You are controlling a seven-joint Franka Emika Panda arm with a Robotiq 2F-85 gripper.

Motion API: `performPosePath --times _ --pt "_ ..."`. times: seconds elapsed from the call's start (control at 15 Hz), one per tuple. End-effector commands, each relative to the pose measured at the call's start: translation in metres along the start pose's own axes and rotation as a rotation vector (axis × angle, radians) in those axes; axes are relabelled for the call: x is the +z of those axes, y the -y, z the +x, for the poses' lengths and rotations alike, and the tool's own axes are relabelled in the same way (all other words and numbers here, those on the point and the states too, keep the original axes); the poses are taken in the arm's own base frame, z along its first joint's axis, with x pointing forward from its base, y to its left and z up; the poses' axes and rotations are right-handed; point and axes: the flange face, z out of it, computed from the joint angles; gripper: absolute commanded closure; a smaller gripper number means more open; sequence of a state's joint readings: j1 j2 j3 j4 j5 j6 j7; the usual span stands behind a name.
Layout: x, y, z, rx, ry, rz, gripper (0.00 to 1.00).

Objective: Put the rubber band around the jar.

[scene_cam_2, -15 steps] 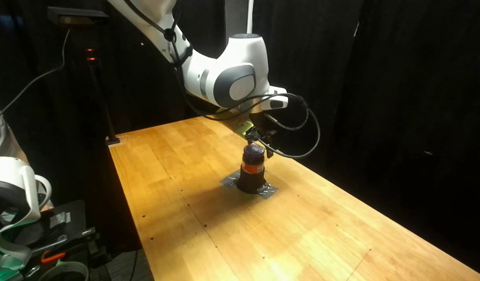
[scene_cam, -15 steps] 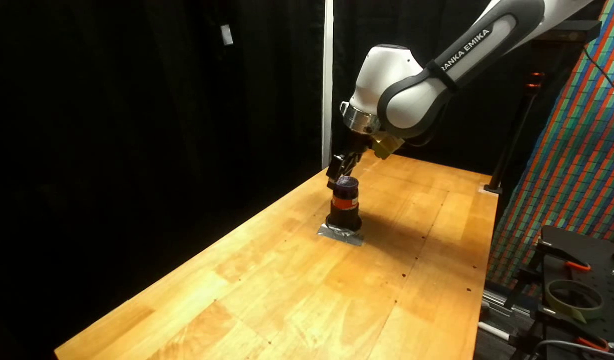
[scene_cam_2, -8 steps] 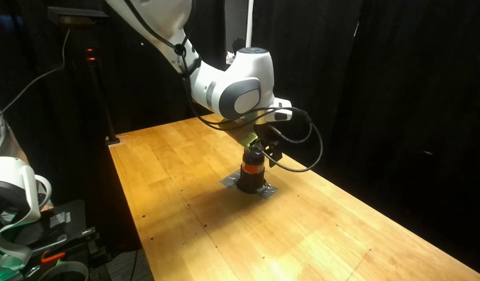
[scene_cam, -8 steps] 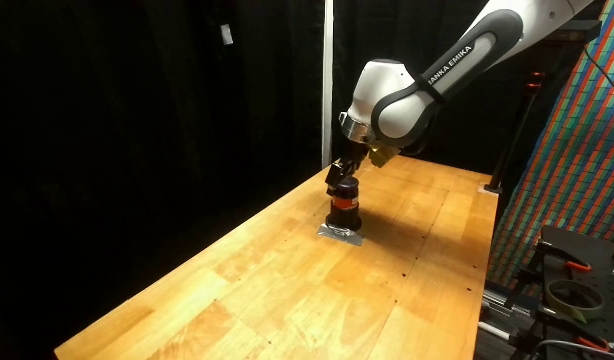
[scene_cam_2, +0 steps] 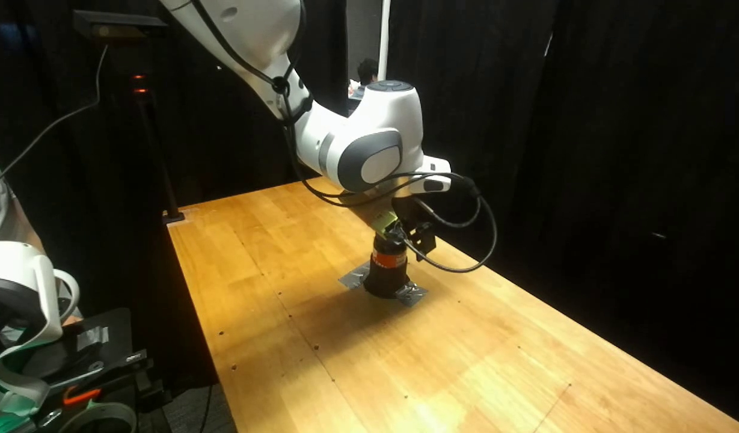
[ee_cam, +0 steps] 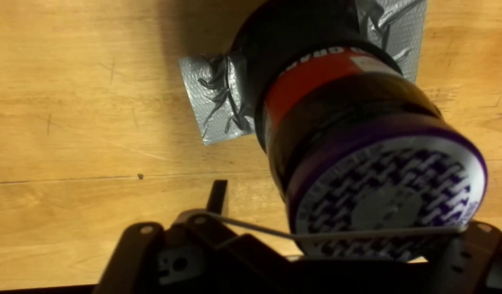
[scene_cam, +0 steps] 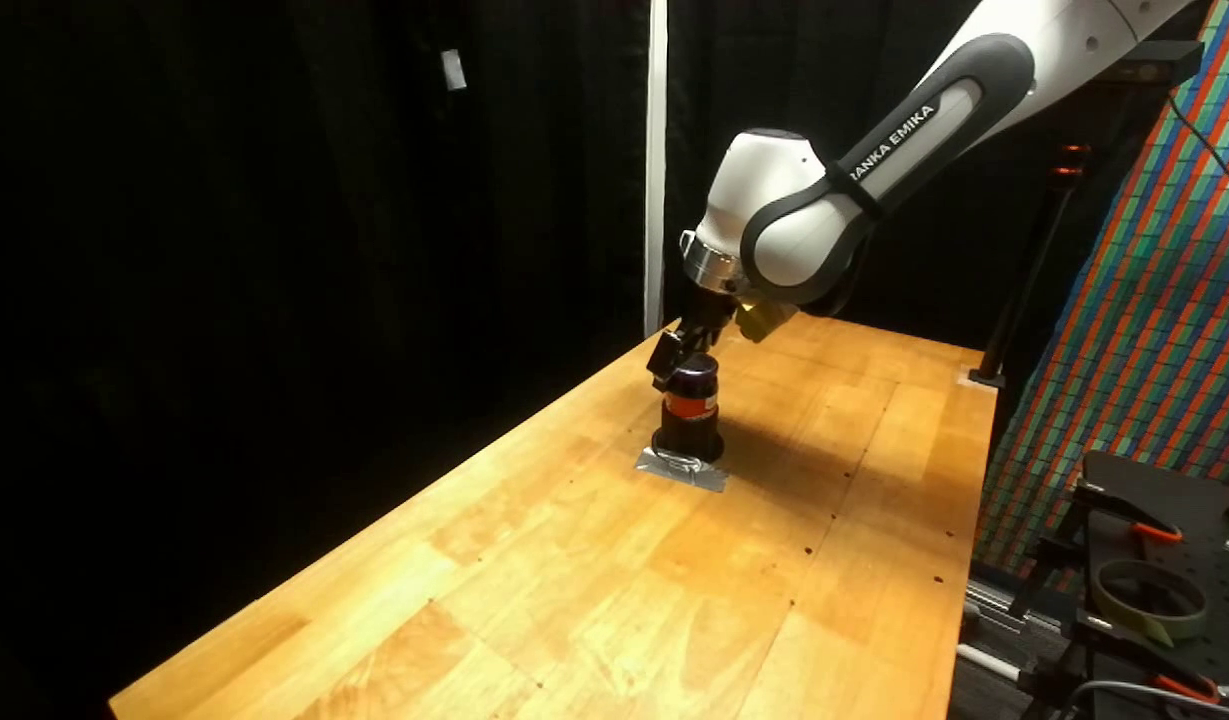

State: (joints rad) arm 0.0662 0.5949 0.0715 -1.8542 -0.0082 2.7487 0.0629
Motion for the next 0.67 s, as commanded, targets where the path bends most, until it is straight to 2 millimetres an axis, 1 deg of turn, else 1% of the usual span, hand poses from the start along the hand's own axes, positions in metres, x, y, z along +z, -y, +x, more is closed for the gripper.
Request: performPosePath --times 0.0,0.33,0.6 --pt "0.004 -0.009 -0.011 0.033 0.116 -0.014 0.00" --pt "0.000 -0.006 -0.022 0.051 0.238 -0.021 0.00" --pt "-0.001 -0.007 -0.028 0.057 0.288 -0.012 0.00"
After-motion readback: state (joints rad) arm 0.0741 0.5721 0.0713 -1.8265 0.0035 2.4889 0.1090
